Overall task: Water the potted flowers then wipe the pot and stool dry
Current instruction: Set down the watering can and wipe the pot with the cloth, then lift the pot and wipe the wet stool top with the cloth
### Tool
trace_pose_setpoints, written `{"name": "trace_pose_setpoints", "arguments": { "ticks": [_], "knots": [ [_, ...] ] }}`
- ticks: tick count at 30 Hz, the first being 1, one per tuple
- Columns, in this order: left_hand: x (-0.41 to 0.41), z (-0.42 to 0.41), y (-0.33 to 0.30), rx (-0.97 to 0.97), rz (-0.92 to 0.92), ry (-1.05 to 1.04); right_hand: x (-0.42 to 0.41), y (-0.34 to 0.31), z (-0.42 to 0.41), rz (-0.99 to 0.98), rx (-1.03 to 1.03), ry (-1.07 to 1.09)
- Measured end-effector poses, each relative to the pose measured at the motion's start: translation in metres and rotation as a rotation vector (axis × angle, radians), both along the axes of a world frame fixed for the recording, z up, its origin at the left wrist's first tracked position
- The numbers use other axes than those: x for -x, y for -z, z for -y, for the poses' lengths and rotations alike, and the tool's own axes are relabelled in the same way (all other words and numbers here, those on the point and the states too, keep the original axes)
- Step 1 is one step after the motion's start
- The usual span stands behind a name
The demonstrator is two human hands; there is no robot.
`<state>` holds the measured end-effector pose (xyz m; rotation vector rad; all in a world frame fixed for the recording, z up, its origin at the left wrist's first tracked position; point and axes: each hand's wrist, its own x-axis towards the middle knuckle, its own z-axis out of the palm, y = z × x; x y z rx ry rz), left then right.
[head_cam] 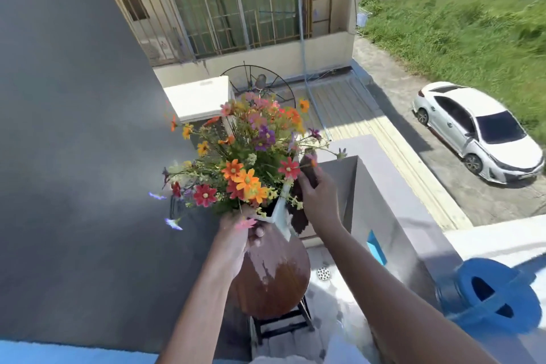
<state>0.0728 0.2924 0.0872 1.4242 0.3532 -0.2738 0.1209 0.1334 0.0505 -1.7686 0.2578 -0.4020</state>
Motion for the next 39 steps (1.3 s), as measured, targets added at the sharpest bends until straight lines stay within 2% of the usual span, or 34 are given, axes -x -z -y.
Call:
{"name": "trace_pose_setpoints", "arguments": {
  "ticks": [5, 10, 13, 18, 23, 27, 31, 34, 36, 39],
  "knots": [
    [-0.022, -0.015, 0.011, -0.004, -0.04, 0.003, 0.022, 0.013, -0.034, -0.056, -0.01, -0.021],
    [-0.048, -0.031, 0.043, 0.06, -0.101, -0.031, 0.031, 0.035, -0.046, -0.101, 0.084, -0.141],
    [-0.06, -0.039, 0.064, 0.023, -0.096, 0.0, 0.028, 0.074, -0.043, -0.197, 0.152, -0.217],
    [-0.083, -0.055, 0.096, 0.1, -0.12, -0.083, 0.02, 0.165, -0.051, -0.419, 0.226, -0.292],
    [-0.101, -0.066, 0.123, 0.016, -0.068, -0.134, 0.013, 0.239, -0.09, -0.543, 0.29, -0.554],
    [-0.112, -0.071, 0.134, -0.001, -0.027, -0.184, 0.011, 0.279, -0.128, -0.544, 0.332, -0.697],
    [-0.122, -0.078, 0.145, 0.009, -0.015, -0.233, 0.032, 0.32, -0.15, -0.576, 0.619, -0.871],
    [-0.127, -0.085, 0.156, 0.033, -0.017, -0.226, 0.049, 0.337, -0.152, -0.472, 0.835, -0.76],
    [-0.128, -0.088, 0.162, -0.001, -0.024, -0.222, 0.054, 0.342, -0.151, -0.473, 0.85, -0.674],
    [-0.132, -0.088, 0.167, -0.033, -0.056, -0.236, 0.056, 0.346, -0.155, -0.441, 0.792, -0.729]
  ]
}}
